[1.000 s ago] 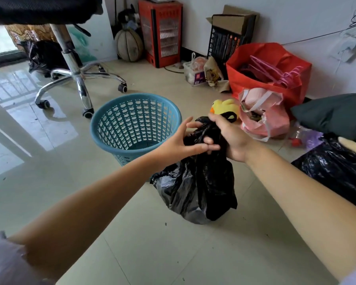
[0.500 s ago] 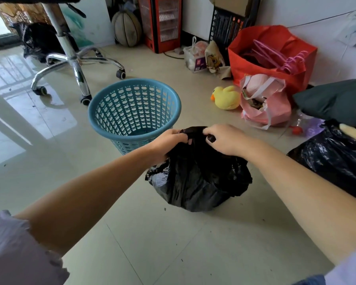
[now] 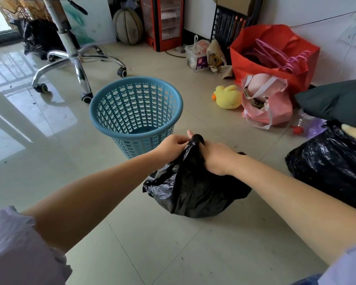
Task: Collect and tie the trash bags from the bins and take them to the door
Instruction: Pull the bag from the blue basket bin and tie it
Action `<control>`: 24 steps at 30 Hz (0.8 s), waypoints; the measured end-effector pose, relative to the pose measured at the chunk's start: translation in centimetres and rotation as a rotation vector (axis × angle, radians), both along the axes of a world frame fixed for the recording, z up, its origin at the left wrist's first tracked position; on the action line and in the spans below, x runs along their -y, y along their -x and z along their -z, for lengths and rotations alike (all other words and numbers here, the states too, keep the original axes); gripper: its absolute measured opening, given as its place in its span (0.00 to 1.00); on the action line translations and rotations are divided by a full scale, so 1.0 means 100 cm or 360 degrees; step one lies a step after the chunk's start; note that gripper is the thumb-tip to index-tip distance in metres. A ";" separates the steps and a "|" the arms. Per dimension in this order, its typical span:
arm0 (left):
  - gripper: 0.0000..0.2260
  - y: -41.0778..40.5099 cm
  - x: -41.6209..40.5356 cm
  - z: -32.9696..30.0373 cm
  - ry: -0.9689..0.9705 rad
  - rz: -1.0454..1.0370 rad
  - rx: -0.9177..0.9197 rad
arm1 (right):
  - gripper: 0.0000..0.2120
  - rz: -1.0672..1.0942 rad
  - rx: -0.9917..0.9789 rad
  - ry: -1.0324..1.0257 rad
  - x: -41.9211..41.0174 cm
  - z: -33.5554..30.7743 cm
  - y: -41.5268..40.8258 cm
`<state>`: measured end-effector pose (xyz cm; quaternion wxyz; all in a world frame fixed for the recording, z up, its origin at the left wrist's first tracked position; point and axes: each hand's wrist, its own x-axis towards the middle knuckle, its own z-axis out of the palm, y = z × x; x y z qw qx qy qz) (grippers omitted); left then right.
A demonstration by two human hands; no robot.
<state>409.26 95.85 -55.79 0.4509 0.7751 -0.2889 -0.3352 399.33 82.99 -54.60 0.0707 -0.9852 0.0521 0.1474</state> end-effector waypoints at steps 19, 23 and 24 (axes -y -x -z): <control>0.10 -0.057 -0.102 0.061 -0.1484 0.0160 0.0146 | 0.20 0.0961 -0.0284 -0.0523 0.113 0.061 0.087; 0.10 -0.058 -0.117 0.074 -0.1552 0.0047 0.0176 | 0.14 0.0994 -0.0480 -0.0624 0.110 0.082 0.099; 0.09 -0.057 -0.118 0.075 -0.1566 0.0038 0.0228 | 0.14 0.1009 -0.0494 -0.0633 0.109 0.083 0.097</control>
